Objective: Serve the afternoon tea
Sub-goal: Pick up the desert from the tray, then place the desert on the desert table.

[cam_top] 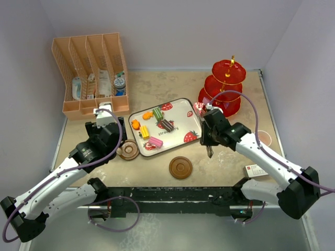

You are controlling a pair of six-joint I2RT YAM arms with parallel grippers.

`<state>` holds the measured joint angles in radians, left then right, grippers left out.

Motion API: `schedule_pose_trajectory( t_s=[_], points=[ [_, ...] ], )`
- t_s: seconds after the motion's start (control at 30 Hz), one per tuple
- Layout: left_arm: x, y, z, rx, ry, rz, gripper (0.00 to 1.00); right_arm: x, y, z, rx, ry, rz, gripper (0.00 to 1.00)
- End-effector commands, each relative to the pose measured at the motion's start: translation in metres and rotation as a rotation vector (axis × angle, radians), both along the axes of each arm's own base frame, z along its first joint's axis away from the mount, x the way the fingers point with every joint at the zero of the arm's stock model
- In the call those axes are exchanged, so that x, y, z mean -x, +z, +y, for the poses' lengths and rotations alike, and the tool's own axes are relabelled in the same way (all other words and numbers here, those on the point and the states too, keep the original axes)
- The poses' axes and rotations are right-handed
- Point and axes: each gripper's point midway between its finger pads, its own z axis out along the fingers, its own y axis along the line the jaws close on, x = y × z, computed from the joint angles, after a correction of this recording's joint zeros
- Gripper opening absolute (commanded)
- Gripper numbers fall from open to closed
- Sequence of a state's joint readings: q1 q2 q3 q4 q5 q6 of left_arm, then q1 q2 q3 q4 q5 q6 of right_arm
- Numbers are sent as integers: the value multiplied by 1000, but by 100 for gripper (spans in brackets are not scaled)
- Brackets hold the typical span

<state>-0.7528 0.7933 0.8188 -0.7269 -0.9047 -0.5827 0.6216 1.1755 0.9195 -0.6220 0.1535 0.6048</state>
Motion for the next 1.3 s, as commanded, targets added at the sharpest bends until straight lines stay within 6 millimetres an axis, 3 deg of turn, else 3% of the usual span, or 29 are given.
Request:
schedule_pose_trajectory(
  t_s=[0.0, 0.1, 0.37, 0.57, 1.27],
  points=[
    [-2, 11, 0, 21, 11, -32, 88, 5, 1, -16, 22, -86, 8, 18],
    [-2, 11, 0, 24, 9, -33, 88, 3, 1, -18, -23, -95, 17, 19],
    [-1, 13, 2, 31, 13, -42, 88, -15, 0, -55, -103, -207, -9, 18],
    [-1, 14, 2, 31, 12, -42, 88, -27, 0, -71, -127, -242, -10, 18],
    [-2, 11, 1, 24, 10, -35, 88, -60, -23, -85, -92, -222, 10, 18]
  ],
)
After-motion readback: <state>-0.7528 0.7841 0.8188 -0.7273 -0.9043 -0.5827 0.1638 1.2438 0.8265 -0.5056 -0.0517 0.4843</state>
